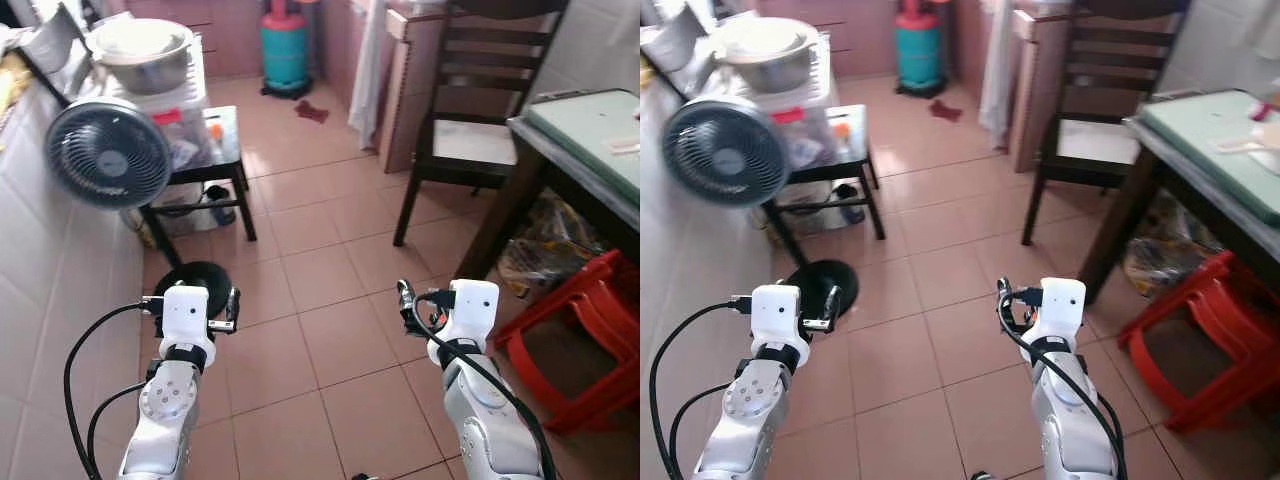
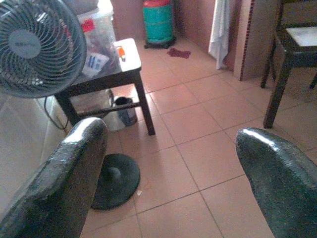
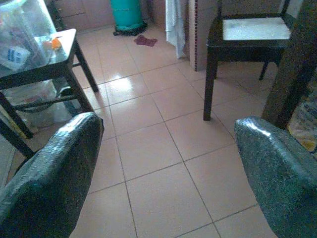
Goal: Setting the table
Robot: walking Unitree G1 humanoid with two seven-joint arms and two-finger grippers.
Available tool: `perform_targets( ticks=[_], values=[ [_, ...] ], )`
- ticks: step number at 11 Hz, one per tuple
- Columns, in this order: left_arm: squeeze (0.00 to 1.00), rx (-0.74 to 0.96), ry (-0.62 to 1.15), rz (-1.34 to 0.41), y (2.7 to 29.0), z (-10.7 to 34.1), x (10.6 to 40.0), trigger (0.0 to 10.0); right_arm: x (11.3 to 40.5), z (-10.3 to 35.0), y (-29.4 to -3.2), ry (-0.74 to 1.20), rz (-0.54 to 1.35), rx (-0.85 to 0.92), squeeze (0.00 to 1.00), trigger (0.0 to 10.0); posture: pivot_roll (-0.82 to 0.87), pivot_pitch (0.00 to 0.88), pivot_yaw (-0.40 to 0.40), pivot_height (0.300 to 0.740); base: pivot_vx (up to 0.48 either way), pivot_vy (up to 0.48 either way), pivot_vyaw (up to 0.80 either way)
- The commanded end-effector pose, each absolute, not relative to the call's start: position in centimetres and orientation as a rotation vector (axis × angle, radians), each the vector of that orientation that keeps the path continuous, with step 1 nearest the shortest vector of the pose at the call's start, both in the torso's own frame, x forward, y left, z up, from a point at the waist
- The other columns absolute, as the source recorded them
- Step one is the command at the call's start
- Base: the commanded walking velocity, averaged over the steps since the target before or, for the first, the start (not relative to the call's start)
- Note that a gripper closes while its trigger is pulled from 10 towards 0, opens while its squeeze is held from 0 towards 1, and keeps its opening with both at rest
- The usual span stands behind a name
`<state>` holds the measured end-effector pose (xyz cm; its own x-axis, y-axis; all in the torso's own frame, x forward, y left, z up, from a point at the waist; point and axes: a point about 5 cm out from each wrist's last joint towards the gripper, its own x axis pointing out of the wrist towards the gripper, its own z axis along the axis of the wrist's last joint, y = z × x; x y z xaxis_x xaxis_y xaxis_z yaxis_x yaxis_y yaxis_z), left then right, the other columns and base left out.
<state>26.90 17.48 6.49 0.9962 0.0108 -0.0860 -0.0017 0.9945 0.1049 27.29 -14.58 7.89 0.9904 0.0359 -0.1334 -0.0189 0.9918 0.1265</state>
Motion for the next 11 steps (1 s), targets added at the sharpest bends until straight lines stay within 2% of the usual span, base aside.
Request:
perform_targets(
  ticks=[1,7,11],
  values=[
    [0.0,0.112,0.088,0.027,18.04,6.56,27.02,10.0,27.48,8.02,-14.5,0.126,0.023,0.129,0.0,10.0,-0.04,0.086,0.061,0.74,0.0,0.0,-0.8],
    [0.0,0.11,0.093,0.019,17.98,6.53,27.11,10.0,27.16,7.77,-14.07,0.156,0.065,0.169,0.0,10.0,-0.04,0.091,0.063,0.74,0.0,0.0,-0.8],
    [0.0,0.095,0.076,-0.03,17.88,6.82,27.13,10.0,27.09,7.76,-13.81,0.152,0.079,0.157,0.0,10.0,-0.04,0.085,0.062,0.74,0.062,0.0,0.0]
  ],
)
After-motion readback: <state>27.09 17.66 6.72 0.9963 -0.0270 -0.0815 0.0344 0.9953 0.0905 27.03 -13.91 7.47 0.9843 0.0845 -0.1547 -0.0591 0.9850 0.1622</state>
